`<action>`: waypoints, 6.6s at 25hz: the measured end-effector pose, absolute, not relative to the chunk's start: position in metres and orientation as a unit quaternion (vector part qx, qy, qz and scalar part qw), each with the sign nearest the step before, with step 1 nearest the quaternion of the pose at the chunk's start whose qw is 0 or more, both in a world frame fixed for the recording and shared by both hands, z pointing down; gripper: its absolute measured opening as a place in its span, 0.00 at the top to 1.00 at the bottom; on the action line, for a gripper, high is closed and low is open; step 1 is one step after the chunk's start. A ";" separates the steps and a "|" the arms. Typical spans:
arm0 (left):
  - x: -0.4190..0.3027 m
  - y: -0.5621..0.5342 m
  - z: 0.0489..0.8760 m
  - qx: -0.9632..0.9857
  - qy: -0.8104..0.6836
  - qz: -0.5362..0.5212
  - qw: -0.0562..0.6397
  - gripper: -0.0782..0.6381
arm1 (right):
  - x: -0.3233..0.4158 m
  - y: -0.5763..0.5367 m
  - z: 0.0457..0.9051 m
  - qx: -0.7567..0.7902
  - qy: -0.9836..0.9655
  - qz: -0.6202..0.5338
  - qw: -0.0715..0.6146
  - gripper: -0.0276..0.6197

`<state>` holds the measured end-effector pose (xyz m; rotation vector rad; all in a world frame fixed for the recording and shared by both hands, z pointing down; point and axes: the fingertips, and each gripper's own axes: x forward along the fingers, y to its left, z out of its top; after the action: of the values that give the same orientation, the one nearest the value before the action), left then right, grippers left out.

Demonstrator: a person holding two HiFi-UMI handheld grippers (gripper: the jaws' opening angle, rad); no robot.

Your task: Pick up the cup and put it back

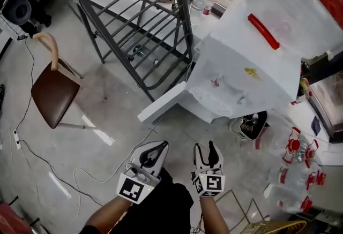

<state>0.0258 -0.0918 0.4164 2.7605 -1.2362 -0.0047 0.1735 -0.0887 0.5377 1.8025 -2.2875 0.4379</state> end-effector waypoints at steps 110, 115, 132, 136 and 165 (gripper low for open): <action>0.084 -0.175 0.530 0.942 -0.331 -0.059 -0.011 0.88 | 0.219 -0.163 0.573 0.540 -0.824 0.123 0.121 0.51; 0.090 -0.175 0.528 0.944 -0.325 -0.054 -0.013 0.88 | 0.241 -0.190 0.566 0.564 -0.809 0.116 0.121 0.51; 0.094 -0.190 0.543 0.946 -0.323 -0.039 -0.008 0.88 | 0.269 -0.233 0.594 0.583 -0.783 0.133 0.169 0.50; 0.091 -0.191 0.544 0.945 -0.326 -0.039 -0.005 0.88 | 0.268 -0.235 0.595 0.581 -0.785 0.132 0.168 0.47; 0.084 -0.134 0.501 0.944 -0.325 -0.059 -0.021 0.88 | 0.239 -0.085 0.563 0.666 -0.742 0.077 0.029 0.96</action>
<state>0.0837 -0.1344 0.5011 3.0056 -1.0337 -0.1871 0.2388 -0.0848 0.5630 2.0540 -2.2873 0.2361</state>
